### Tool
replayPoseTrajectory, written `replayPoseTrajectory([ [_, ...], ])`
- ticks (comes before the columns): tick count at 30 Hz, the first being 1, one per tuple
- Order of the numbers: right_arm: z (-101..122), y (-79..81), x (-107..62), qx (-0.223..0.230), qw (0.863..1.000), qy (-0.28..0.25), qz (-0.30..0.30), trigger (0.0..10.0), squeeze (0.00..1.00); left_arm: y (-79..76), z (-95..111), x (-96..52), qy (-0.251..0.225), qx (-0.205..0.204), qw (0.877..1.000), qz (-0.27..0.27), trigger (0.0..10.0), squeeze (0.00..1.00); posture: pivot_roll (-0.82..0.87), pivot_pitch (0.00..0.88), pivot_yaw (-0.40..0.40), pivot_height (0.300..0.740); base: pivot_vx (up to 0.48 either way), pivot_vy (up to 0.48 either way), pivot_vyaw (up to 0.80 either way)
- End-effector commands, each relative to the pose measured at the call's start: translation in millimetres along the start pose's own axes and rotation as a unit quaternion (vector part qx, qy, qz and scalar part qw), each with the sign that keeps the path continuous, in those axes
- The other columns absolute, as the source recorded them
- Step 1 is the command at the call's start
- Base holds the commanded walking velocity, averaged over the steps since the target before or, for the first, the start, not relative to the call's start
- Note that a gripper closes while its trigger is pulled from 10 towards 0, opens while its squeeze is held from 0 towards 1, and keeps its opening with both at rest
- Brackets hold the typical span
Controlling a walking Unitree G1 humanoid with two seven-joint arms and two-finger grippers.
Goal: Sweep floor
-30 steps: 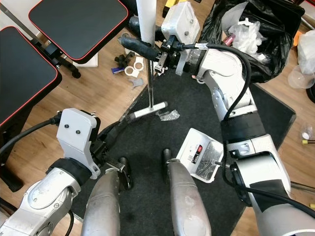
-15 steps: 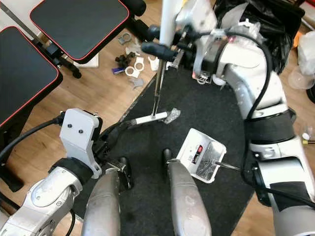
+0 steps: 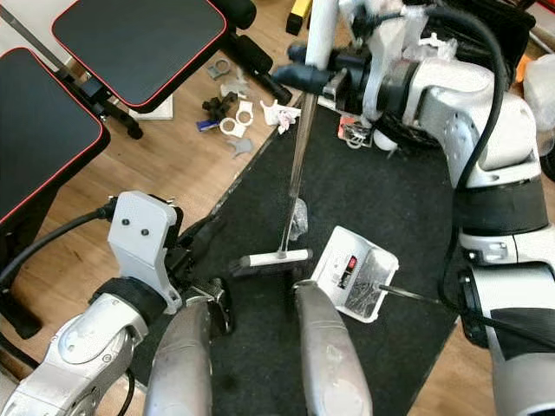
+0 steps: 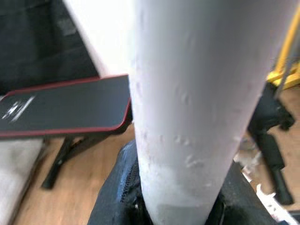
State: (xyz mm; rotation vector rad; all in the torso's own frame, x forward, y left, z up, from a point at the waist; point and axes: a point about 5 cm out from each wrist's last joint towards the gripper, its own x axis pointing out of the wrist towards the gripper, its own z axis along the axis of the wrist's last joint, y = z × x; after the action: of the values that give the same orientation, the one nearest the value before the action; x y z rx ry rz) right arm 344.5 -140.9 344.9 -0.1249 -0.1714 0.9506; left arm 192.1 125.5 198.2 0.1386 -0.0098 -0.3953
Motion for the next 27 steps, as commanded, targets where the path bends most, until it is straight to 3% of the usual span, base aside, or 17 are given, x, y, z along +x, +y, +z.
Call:
replayPoseTrajectory([
  [1,20,-4.9,-4.5,-0.013,0.998,-0.057,-0.013,10.0,0.00,-3.7,-6,-1.2,0.014,-0.008,1.000,-0.007,10.0,0.00,-0.14,0.471,-0.184,0.740,0.000,0.000,0.00],
  [6,30,-8.0,-4.4,-0.013,0.996,-0.080,-0.027,10.0,0.00,-3.6,-7,-1.1,0.014,-0.009,1.000,-0.008,10.0,0.00,-0.14,0.470,-0.184,0.740,0.000,0.000,0.00],
  [9,54,-13.0,-2.6,-0.019,0.985,-0.163,-0.050,10.0,0.00,-3.8,-7,-0.2,0.012,-0.010,1.000,-0.008,10.0,0.00,-0.15,0.468,-0.184,0.740,0.000,0.000,0.00],
  [15,54,-16.3,2.0,-0.040,0.978,-0.191,-0.077,10.0,0.00,-3.9,-6,0.9,0.010,-0.010,1.000,-0.008,10.0,0.00,-0.14,0.469,-0.183,0.740,0.000,0.000,0.00],
  [18,43,-23.5,4.0,-0.080,0.973,-0.184,-0.110,10.0,0.00,-3.7,-6,1.4,0.010,-0.010,1.000,-0.008,10.0,0.00,-0.14,0.469,-0.183,0.740,0.000,0.000,0.00],
  [21,26,-30.6,5.7,-0.158,0.963,-0.166,-0.141,10.0,0.00,-3.4,-6,0.7,0.009,-0.010,1.000,-0.006,10.0,0.00,-0.14,0.472,-0.184,0.740,0.000,0.000,0.00],
  [24,21,-30.7,6.6,-0.169,0.961,-0.165,-0.142,10.0,0.00,-3.4,-6,0.6,0.009,-0.010,1.000,-0.006,10.0,0.00,-0.14,0.472,-0.184,0.740,0.000,0.000,0.00],
  [27,-10,-21.7,11.5,-0.164,0.971,-0.127,-0.123,10.0,0.00,-3.6,-6,0.3,0.009,-0.011,1.000,-0.006,10.0,0.00,-0.13,0.478,-0.182,0.740,0.000,0.000,0.00],
])
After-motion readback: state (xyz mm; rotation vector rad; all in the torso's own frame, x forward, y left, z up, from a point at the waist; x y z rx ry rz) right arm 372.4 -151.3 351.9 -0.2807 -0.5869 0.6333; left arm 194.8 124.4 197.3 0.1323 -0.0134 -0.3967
